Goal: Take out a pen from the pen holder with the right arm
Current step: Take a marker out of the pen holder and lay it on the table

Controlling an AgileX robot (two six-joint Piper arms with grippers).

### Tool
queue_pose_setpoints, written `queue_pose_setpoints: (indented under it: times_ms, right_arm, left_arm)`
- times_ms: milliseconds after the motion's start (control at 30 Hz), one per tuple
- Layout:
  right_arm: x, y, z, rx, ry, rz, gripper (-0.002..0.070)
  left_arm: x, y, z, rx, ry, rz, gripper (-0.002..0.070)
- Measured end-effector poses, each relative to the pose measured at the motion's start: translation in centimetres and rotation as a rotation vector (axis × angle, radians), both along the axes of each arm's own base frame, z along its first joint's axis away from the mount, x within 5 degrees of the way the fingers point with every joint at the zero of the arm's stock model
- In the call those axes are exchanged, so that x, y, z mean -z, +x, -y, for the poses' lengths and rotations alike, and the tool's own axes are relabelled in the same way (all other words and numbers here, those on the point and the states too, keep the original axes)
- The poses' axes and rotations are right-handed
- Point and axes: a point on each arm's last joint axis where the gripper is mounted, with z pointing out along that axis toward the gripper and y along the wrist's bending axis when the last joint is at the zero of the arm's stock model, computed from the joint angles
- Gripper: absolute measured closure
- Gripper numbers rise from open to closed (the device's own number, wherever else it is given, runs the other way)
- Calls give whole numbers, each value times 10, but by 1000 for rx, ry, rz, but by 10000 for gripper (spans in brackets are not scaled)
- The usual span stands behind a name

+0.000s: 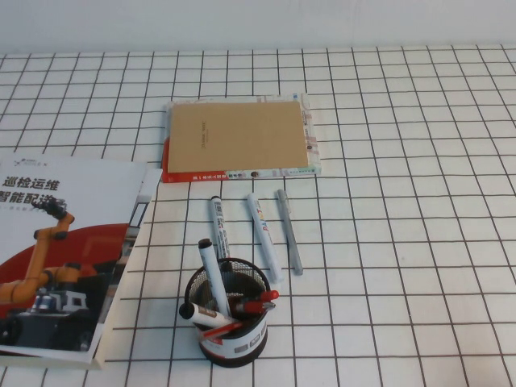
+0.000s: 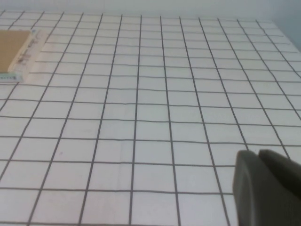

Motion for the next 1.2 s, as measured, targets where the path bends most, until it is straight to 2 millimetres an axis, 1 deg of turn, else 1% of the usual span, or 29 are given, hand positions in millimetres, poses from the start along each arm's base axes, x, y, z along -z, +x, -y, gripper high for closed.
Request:
queue_pose_setpoints:
  times_ms: [200, 267, 367, 500, 1200]
  right_arm:
    - [16, -8, -1, -21, 0, 59, 692]
    - [21, -8, -1, -23, 0, 49, 692]
    - [22, -8, -2, -30, 4, 41, 692]
    - [27, -9, -2, -37, 6, -17, 692]
    - [29, -10, -4, -45, 40, -38, 692]
  left_arm:
    - [0, 0, 0, 0, 0, 0, 678]
    - [0, 0, 0, 0, 0, 0, 678]
    - [0, 0, 0, 0, 0, 0, 678]
    - [0, 0, 0, 0, 0, 0, 678]
    - [0, 0, 0, 0, 0, 0, 678]
